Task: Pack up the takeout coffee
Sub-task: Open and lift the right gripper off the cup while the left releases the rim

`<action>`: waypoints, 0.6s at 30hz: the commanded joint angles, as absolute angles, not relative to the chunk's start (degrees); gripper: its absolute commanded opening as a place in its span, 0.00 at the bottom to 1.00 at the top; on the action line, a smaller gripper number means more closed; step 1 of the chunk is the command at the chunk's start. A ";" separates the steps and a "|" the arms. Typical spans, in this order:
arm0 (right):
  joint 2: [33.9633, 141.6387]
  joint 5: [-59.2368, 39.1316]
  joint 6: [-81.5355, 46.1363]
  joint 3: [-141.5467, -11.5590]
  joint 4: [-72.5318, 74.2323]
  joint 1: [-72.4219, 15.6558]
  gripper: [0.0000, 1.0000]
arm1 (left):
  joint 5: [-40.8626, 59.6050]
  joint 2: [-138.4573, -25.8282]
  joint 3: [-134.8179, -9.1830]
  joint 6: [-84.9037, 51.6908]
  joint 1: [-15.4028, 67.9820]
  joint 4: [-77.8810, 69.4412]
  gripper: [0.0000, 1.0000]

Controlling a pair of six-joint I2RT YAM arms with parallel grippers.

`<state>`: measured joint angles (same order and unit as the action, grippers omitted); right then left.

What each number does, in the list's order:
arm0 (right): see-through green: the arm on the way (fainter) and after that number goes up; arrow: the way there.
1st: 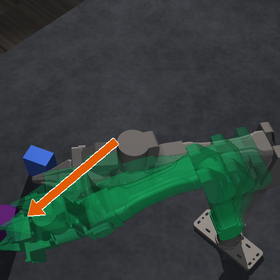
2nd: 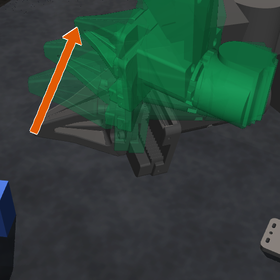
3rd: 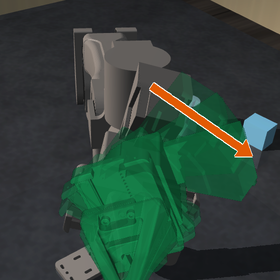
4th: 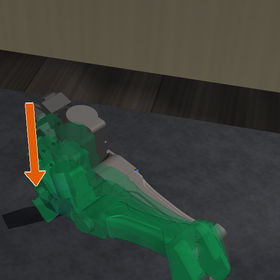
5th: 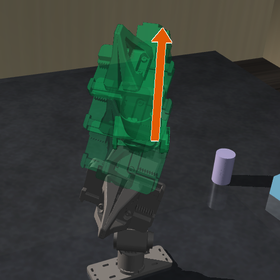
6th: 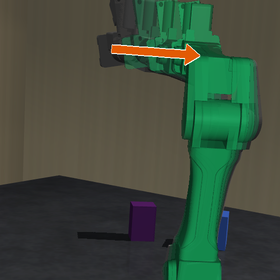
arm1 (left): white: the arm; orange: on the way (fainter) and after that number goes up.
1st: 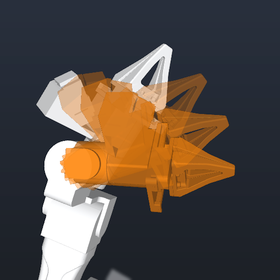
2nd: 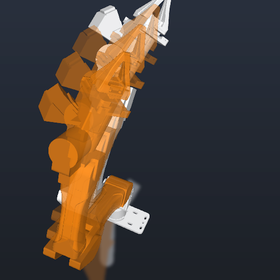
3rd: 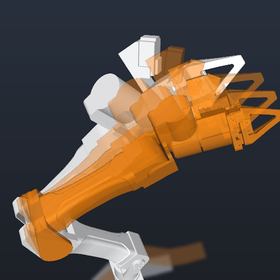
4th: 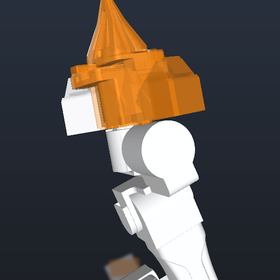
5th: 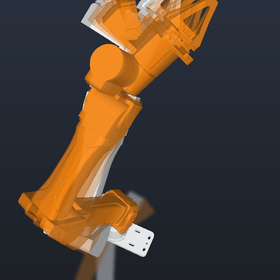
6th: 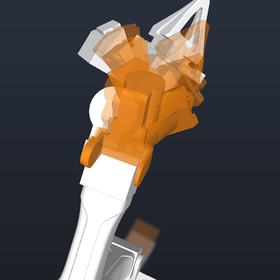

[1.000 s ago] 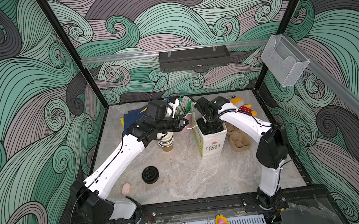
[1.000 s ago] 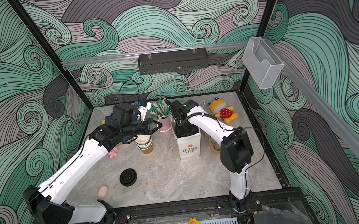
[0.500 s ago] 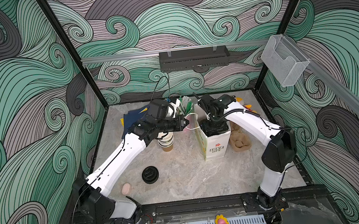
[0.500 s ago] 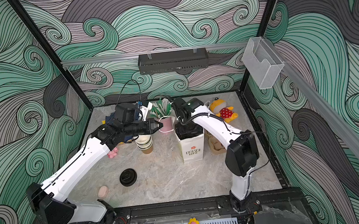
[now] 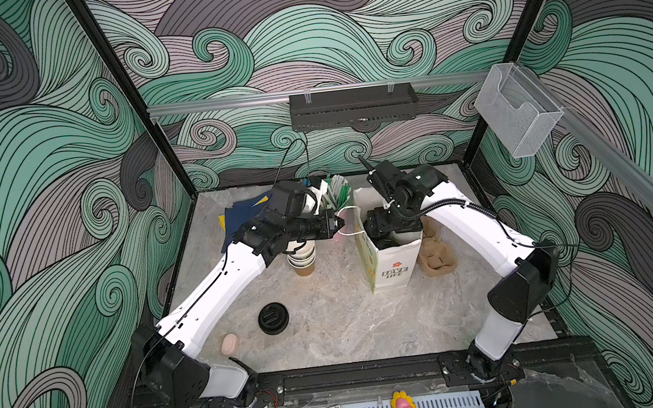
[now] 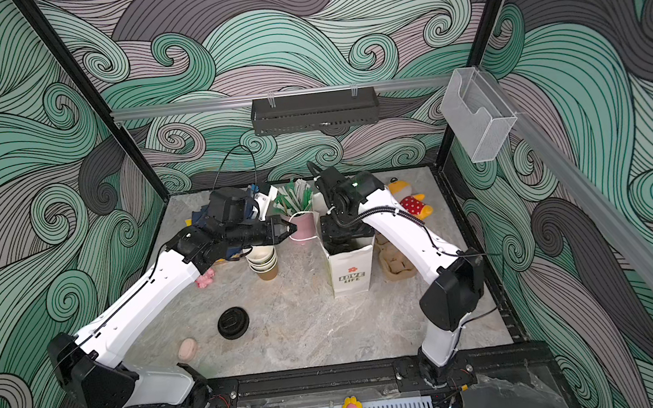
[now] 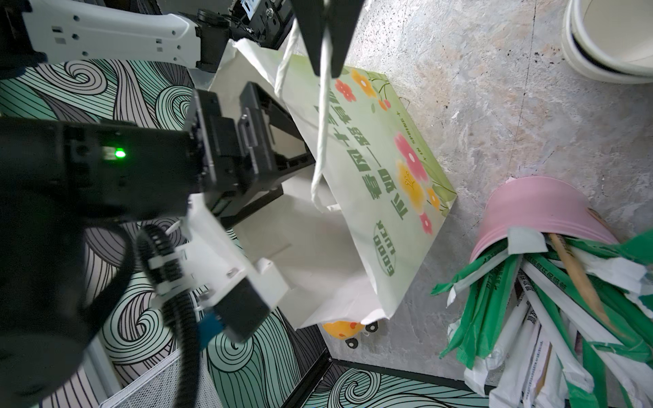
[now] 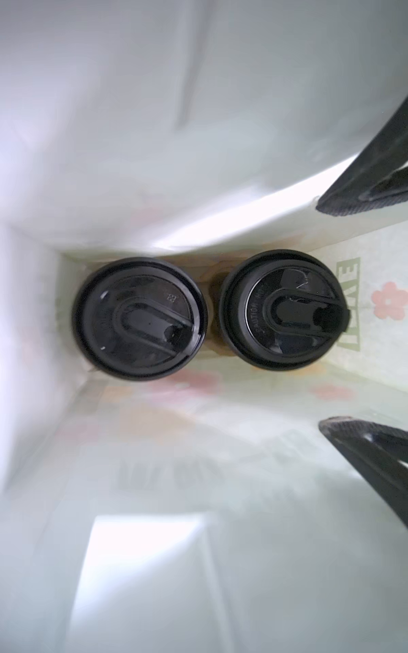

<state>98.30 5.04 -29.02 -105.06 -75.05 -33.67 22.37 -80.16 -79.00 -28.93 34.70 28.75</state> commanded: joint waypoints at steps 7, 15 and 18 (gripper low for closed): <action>91.42 6.26 -30.20 -108.02 -74.25 -34.64 0.85 | 23.37 -80.67 -81.36 -27.95 34.47 29.18 0.00; 82.68 3.81 -27.73 -107.37 -63.81 -34.94 0.65 | 22.71 -79.10 -82.64 -27.17 34.43 28.07 0.44; 79.34 6.43 -26.45 -106.90 -62.26 -34.92 0.64 | 19.36 -76.45 -84.53 -26.41 34.39 28.81 0.58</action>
<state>82.13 4.51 -27.94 -107.02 -65.60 -34.54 21.89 -79.75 -80.68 -27.68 34.70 28.88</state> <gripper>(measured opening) 0.639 0.569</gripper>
